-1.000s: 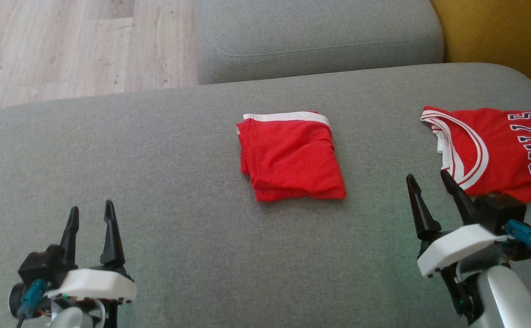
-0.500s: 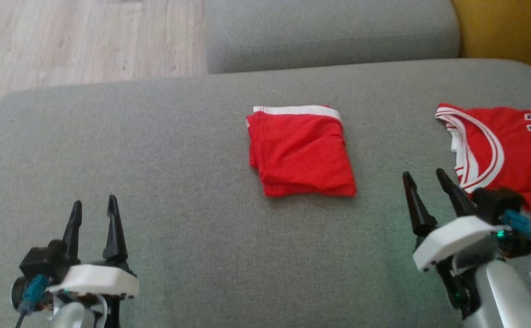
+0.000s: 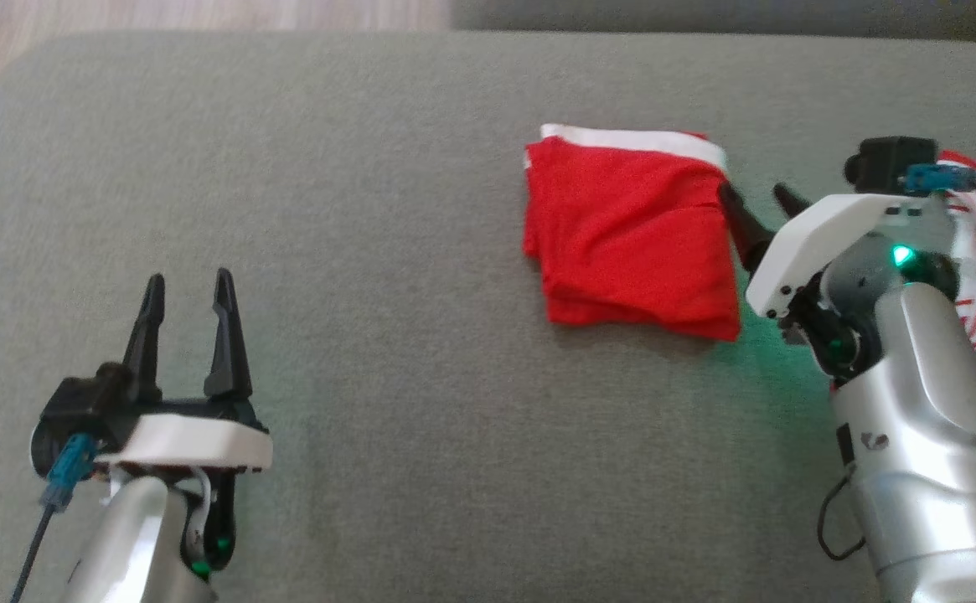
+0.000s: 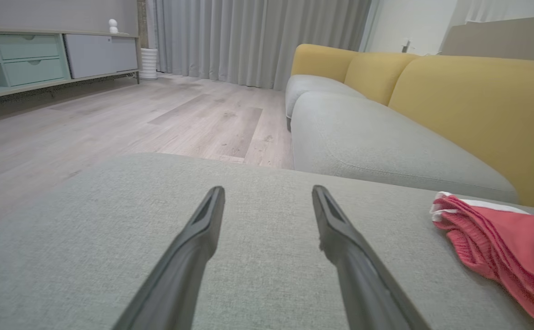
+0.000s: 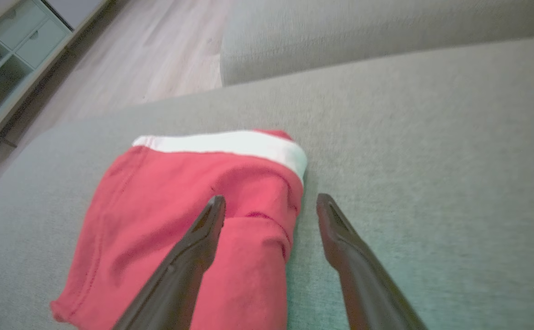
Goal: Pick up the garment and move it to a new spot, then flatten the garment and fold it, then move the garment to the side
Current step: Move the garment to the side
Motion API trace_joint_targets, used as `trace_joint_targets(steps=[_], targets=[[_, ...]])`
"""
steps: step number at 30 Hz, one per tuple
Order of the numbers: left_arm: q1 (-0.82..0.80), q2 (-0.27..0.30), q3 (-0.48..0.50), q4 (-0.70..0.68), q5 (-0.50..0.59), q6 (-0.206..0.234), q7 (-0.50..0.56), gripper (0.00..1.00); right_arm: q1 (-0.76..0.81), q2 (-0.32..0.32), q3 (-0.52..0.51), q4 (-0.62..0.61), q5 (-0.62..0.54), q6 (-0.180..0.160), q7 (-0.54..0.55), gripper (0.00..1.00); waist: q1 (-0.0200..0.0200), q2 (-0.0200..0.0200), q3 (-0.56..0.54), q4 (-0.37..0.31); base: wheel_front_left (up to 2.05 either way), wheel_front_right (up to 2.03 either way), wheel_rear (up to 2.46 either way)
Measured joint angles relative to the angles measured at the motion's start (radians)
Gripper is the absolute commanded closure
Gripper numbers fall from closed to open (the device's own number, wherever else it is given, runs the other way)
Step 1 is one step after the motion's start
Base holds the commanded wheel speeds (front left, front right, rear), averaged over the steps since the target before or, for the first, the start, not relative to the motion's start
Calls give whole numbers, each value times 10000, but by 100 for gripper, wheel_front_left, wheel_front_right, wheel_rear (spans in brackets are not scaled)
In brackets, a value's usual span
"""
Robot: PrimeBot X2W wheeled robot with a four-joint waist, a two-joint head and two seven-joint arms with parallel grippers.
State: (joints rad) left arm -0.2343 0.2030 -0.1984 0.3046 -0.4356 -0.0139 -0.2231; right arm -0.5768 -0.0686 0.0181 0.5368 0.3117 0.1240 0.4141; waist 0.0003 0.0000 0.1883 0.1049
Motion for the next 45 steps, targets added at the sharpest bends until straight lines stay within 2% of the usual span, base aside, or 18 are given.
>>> trace_joint_targets(steps=[7, 10, 14, 15, 16, 21, 25, 28, 34, 40, 45], targets=[[-369, -165, -48, 144, 56, -136, -171, 0, -725, 10, 73, 2242, 382, 0, 125, 0, 0, 0, 585, 595, 0, 0, 0], [-391, -219, -71, 192, 100, -140, -174, 0, -1090, -8, 153, 2861, 324, 0, -98, 0, -2, 0, 682, 690, 0, 0, 0], [-532, -270, -178, 230, 142, -217, -261, 0, -1681, -29, 752, 3655, 543, 0, -151, 0, -3, 0, 705, 640, 0, 0, 0], [-541, -284, -198, 234, 142, -219, -261, 0, -1775, -40, 959, 3781, 602, 0, -148, 37, -3, 0, 706, 603, 0, 0, 0], [-541, -293, -203, 236, 142, -226, -261, 0, -1847, -65, 1206, 3847, 671, 0, -113, 100, -2, 0, 703, 556, 0, 0, 0], [-507, -299, -86, 226, 142, -228, -265, 0, -1942, -52, 2706, 3666, 537, -2, 153, 100, -2, 0, 621, 123, 0, 0, 0], [-411, -307, 88, 107, 142, -215, -278, 0, -2053, -355, 4265, 2732, 290, 0, 815, 100, -2, 0, 479, -452, 0, 0, 0], [-235, -314, 221, -100, 142, -198, -288, 0, -2443, -1323, 5774, 1404, 575, 0, 1381, 100, -2, 0, 376, -979, 0, 0, 0], [-36, -322, 353, -464, 155, -132, -290, 0, -3417, -3960, 7816, -736, 1747, 0, 1774, 100, -3, 0, 361, -2087, 0, 0, 0], [-160, -249, 221, -669, 339, -144, -238, 0, -4271, -6009, 9122, -938, 2150, 0, 1039, 100, -2, 0, 860, -2866, 0, 0, 0], [-499, -113, 128, -880, 407, -173, -54, 0, -4866, -6567, 9448, -474, 2148, 0, 374, 100, -2, 0, 1284, -3080, 0, 0, 0]])
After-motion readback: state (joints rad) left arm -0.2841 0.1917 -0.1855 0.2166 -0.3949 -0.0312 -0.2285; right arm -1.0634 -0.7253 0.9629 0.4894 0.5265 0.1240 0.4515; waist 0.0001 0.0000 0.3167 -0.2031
